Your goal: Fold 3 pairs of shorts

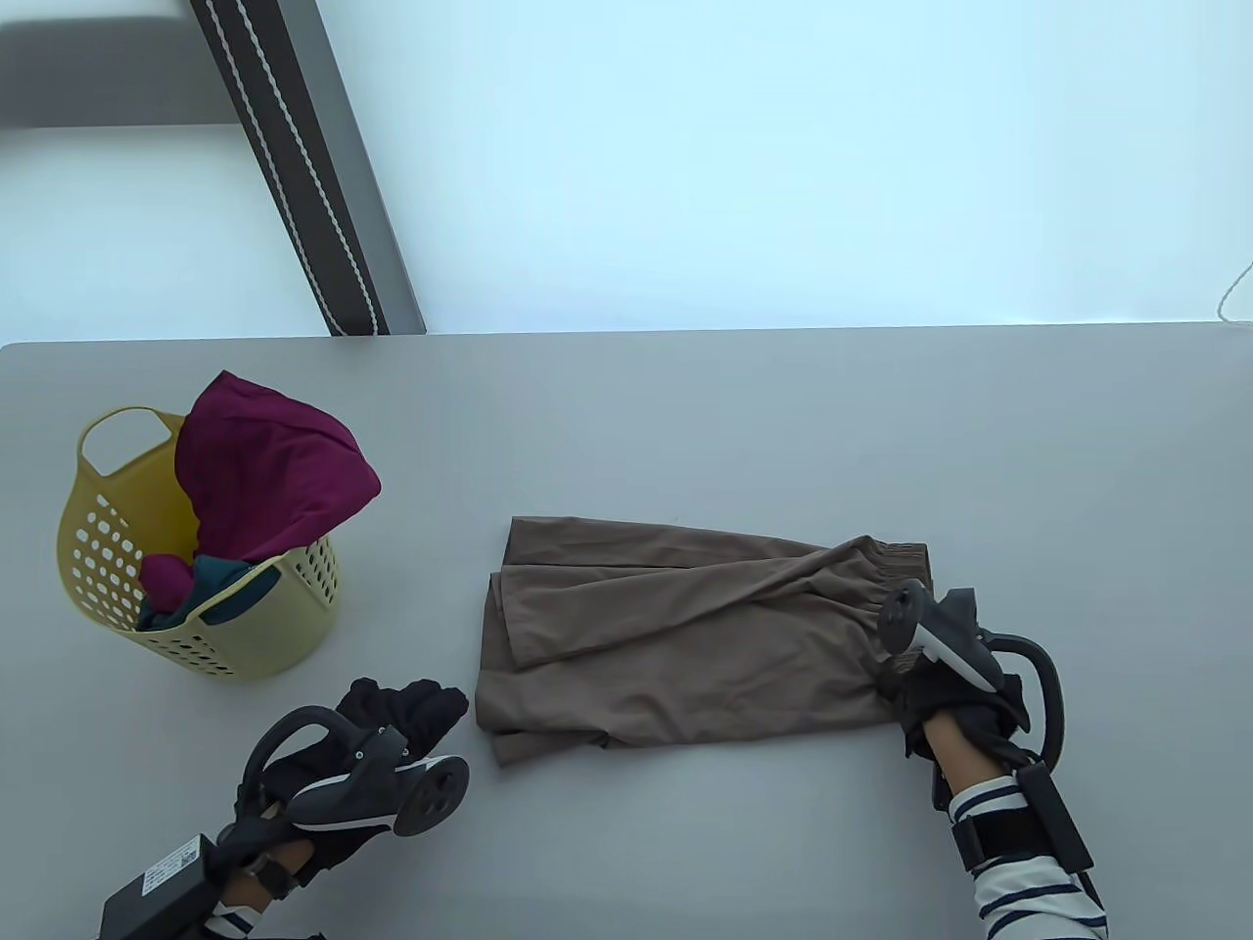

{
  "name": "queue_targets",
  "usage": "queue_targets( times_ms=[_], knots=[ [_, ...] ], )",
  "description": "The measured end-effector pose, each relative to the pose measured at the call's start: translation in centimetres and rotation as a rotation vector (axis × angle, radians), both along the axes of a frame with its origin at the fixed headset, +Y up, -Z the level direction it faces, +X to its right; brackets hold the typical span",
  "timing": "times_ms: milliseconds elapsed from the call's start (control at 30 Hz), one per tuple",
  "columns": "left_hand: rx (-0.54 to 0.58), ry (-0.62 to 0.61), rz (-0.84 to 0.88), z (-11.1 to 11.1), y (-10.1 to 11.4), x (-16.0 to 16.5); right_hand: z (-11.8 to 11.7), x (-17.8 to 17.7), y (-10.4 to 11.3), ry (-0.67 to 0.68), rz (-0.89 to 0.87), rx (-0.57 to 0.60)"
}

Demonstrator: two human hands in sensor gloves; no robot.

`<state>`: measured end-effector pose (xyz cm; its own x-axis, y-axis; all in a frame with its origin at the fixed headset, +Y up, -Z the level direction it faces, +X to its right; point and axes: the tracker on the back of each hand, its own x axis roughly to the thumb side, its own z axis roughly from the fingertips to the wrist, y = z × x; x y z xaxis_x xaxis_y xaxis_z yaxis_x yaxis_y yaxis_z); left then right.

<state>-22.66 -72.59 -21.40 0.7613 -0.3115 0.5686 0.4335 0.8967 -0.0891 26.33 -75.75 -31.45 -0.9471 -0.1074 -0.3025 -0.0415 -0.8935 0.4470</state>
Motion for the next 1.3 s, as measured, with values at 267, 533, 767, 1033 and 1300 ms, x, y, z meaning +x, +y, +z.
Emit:
queue_targets(
  times_ms=[267, 533, 767, 1033, 1300],
  knots=[
    [-0.002, 0.002, -0.008, 0.0, 0.0, 0.0, -0.2, 3.2, -0.4, -0.166, -0.193, 0.031],
    [-0.006, -0.009, -0.014, 0.1, 0.1, 0.0, 0.4, 3.7, 1.3, -0.321, -0.376, 0.363],
    [0.02, -0.046, -0.02, 0.6, 0.4, 0.5, 1.0, 2.8, 7.8, -0.283, -0.369, 0.794],
    [0.026, -0.07, -0.023, 1.0, 0.4, 0.7, 1.5, -10.6, 14.1, 0.249, -0.202, 1.042],
    [-0.003, -0.087, -0.037, 1.2, 0.2, 0.7, 5.7, -25.9, 0.4, 0.932, -0.382, -0.156]
  ],
)
